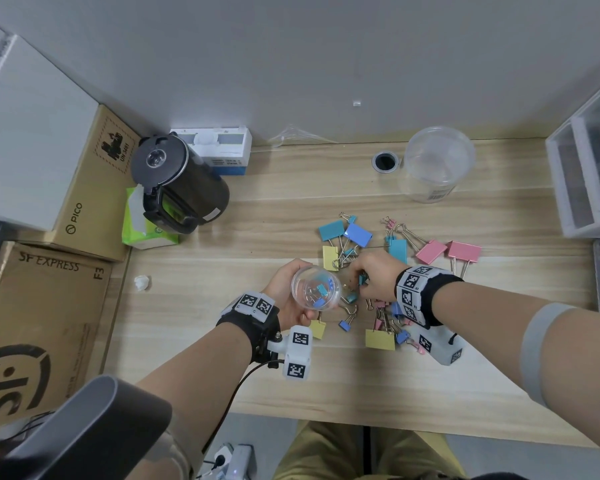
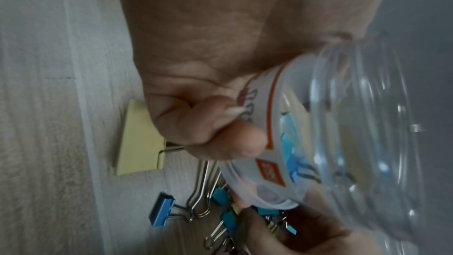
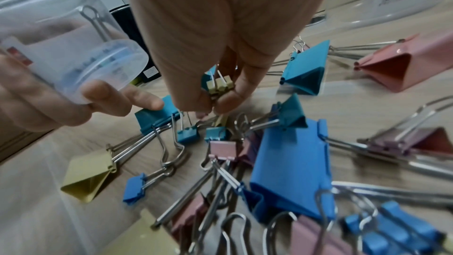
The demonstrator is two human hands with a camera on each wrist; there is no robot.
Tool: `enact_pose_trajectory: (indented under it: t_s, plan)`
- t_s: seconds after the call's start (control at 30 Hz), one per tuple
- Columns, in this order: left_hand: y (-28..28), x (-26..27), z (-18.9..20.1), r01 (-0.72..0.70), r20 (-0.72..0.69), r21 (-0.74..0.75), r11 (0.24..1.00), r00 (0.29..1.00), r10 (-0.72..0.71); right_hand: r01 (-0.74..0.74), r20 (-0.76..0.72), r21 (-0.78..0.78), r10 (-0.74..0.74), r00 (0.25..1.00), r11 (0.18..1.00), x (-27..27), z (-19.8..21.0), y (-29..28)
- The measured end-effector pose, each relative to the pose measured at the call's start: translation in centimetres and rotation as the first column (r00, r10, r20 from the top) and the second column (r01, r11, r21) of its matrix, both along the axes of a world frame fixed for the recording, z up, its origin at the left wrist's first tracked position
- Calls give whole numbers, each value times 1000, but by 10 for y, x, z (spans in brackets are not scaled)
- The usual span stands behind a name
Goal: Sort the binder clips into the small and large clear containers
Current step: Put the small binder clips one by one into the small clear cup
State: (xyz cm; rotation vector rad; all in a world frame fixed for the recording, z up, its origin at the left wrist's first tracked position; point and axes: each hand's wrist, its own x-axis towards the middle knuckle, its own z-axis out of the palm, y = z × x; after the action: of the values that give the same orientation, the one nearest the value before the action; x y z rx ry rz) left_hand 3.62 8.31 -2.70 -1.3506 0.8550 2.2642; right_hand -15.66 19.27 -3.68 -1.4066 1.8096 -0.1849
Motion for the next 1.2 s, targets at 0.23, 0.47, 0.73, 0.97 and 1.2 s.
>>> enact_pose_trajectory:
  t_s: [0.23,0.47,0.73,0.97,1.2]
  plan:
    - [-1,-2,2,-24,44,-17,1000,999,25,154,34,14,-154,987,988,-8,10,-4]
    - [-6,-8,9,-42,112,-75,996,992,50,364,195,-83,-343,919,928,-18,46,-25]
    - [-7,-19,11,-143,121,-106,984,981,155,167,246,-149,-127,961,975,12,76,-47]
    - [-4,-20,11,-136,136,-128,982,979,153,191,456,-54,-146,878,980,26,74,-47]
    - [-6,-9,6,-103,89,-69,992,990,109,493,432,-16,-439,788,870,-1,58,-37]
